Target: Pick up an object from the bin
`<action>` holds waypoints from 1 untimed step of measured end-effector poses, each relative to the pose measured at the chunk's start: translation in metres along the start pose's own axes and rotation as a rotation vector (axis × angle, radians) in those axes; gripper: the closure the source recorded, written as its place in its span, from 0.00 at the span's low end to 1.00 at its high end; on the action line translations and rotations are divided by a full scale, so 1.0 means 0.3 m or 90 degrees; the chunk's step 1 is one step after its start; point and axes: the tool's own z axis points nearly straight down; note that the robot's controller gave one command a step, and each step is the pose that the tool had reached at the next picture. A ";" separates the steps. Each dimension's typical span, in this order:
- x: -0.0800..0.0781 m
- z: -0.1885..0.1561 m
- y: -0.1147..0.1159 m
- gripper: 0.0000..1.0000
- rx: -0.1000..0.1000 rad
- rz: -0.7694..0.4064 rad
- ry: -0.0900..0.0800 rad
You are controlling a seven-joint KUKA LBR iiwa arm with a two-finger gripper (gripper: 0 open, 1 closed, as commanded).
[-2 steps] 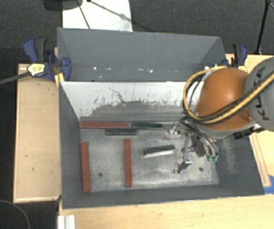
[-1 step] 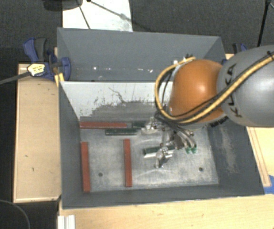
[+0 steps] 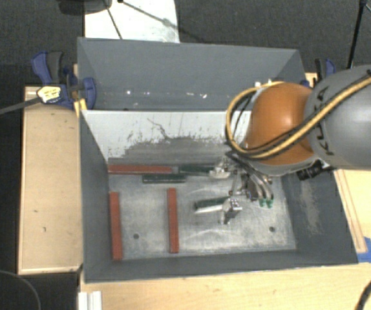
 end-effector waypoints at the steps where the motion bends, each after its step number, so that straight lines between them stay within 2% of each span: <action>1: -0.036 0.161 -0.031 0.00 0.000 -0.145 -0.002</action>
Offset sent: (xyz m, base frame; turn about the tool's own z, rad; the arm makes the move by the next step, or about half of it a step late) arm -0.0135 -0.0060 -0.0680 0.0698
